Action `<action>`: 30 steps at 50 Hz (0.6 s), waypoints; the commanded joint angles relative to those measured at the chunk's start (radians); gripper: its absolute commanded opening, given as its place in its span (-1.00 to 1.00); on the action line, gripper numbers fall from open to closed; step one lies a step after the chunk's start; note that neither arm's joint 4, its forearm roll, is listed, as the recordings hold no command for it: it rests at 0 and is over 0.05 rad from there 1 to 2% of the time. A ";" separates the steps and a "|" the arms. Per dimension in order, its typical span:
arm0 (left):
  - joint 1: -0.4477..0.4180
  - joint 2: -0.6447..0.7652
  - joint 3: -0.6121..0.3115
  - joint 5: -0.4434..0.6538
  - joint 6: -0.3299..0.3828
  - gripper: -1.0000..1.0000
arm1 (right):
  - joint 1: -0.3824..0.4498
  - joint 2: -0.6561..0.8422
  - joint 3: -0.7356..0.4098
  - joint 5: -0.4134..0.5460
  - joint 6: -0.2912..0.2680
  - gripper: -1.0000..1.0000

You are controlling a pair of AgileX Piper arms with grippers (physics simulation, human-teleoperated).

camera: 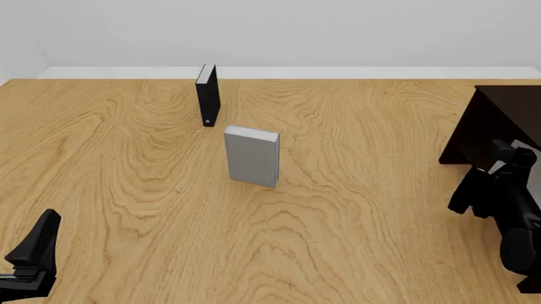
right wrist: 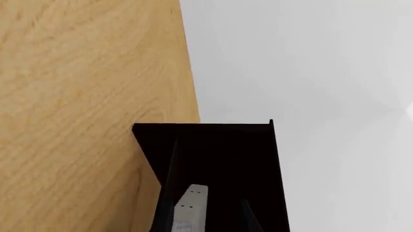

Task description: Pick up the book on the right and place it on the cabinet shelf.

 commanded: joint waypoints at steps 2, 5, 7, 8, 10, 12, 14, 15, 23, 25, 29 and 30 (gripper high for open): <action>0.000 0.000 0.000 0.000 0.000 1.00 | -0.036 0.000 0.043 -0.041 0.005 1.00; 0.000 0.000 0.000 0.000 0.000 1.00 | -0.040 -0.004 0.054 -0.044 0.008 1.00; 0.000 0.000 0.000 0.000 0.000 1.00 | -0.042 -0.008 0.058 -0.045 0.009 1.00; 0.000 0.000 0.000 0.000 0.000 1.00 | -0.045 -0.011 0.061 -0.045 0.011 1.00; 0.000 0.000 0.000 0.000 0.000 1.00 | -0.047 -0.017 0.068 -0.045 0.013 1.00; 0.000 0.000 0.000 0.000 0.000 1.00 | -0.051 -0.024 0.073 -0.045 0.015 1.00; 0.000 0.000 0.000 0.000 0.000 1.00 | -0.053 -0.030 0.079 -0.043 0.016 1.00; 0.000 0.000 0.000 0.000 0.000 1.00 | -0.055 -0.032 0.081 -0.043 0.017 1.00; 0.000 0.000 0.000 0.000 0.000 1.00 | -0.084 -0.043 0.093 -0.043 0.025 1.00; 0.000 0.000 0.000 0.000 0.000 1.00 | -0.090 -0.047 0.095 -0.042 0.029 1.00; 0.000 0.000 0.000 0.000 0.000 1.00 | -0.101 -0.047 0.099 -0.042 0.031 1.00; 0.000 0.000 0.000 0.000 0.000 1.00 | -0.111 -0.046 0.099 -0.042 0.033 1.00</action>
